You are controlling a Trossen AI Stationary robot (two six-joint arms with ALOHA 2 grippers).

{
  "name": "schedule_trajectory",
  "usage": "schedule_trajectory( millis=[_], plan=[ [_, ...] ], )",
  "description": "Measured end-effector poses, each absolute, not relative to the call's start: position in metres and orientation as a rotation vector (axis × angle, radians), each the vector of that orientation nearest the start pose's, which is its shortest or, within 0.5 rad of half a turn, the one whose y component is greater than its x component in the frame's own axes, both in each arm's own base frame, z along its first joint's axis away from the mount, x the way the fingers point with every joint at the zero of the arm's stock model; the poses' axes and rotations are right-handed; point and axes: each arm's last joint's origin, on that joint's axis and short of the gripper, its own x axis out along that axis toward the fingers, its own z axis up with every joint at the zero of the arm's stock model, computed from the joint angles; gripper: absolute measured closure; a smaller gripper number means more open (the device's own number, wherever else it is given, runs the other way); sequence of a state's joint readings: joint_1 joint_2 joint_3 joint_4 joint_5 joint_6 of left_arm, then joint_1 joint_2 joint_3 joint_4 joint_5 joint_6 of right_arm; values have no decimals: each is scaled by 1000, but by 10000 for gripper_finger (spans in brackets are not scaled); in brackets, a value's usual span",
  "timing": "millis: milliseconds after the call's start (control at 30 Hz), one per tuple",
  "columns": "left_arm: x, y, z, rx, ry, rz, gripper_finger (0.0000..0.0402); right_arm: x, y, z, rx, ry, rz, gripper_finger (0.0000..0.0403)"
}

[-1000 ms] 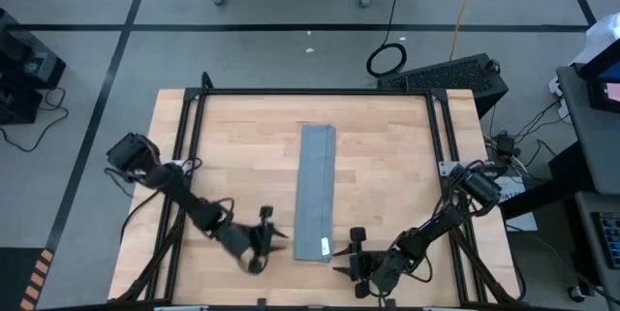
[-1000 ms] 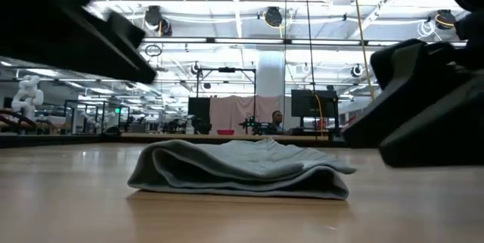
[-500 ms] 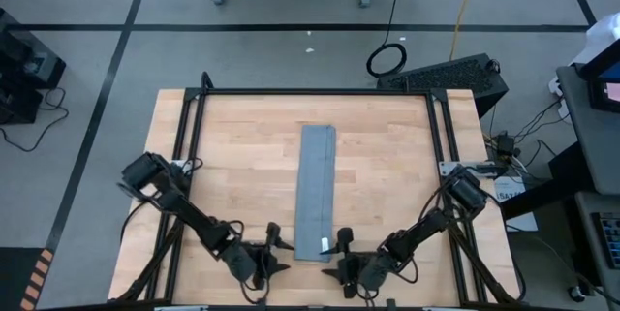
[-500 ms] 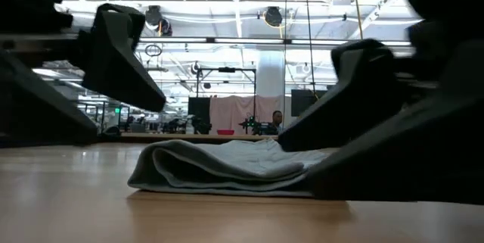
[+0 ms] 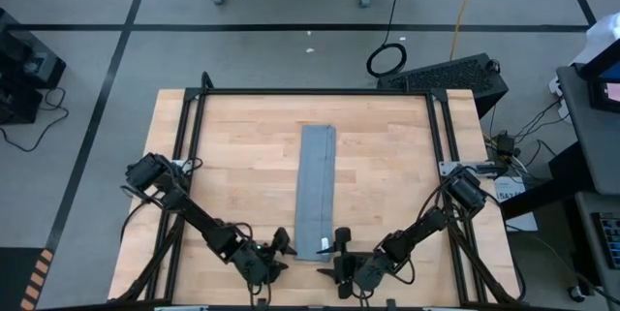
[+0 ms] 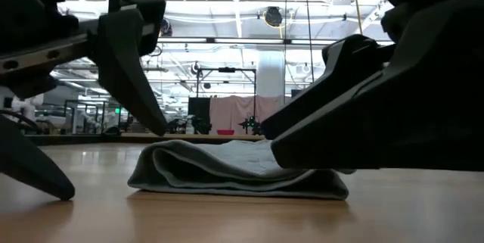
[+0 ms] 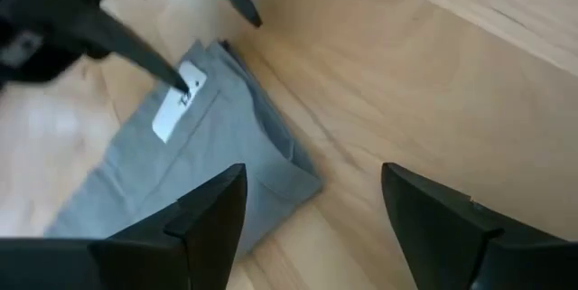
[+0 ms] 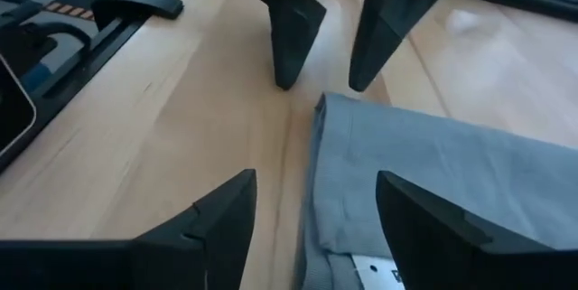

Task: Roll towel
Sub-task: Fold the gray towel on the table, then roll the gray towel on the table

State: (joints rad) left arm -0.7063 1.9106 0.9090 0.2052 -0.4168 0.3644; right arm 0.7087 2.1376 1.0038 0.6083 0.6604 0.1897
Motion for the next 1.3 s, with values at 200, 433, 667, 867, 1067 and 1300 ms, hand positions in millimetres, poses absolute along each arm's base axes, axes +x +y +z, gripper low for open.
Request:
schedule_trajectory(
  millis=[200,433,667,867,1067,1300],
  plan=[
    [288,-214,114,884,677,-440,140,314,245,84,-116,413,-1,184],
    [299,-201,115,918,674,-525,141,314,245,84,-113,415,-3,184],
    [305,-194,116,962,675,-537,182,312,248,83,-111,420,10,184],
    [305,-199,121,992,665,-514,201,305,252,91,-125,441,23,184],
    [305,-201,123,1019,694,-519,201,299,249,105,-117,478,-14,184],
    [308,-200,122,1052,667,-572,201,297,250,106,-114,487,-12,184]
  ],
)
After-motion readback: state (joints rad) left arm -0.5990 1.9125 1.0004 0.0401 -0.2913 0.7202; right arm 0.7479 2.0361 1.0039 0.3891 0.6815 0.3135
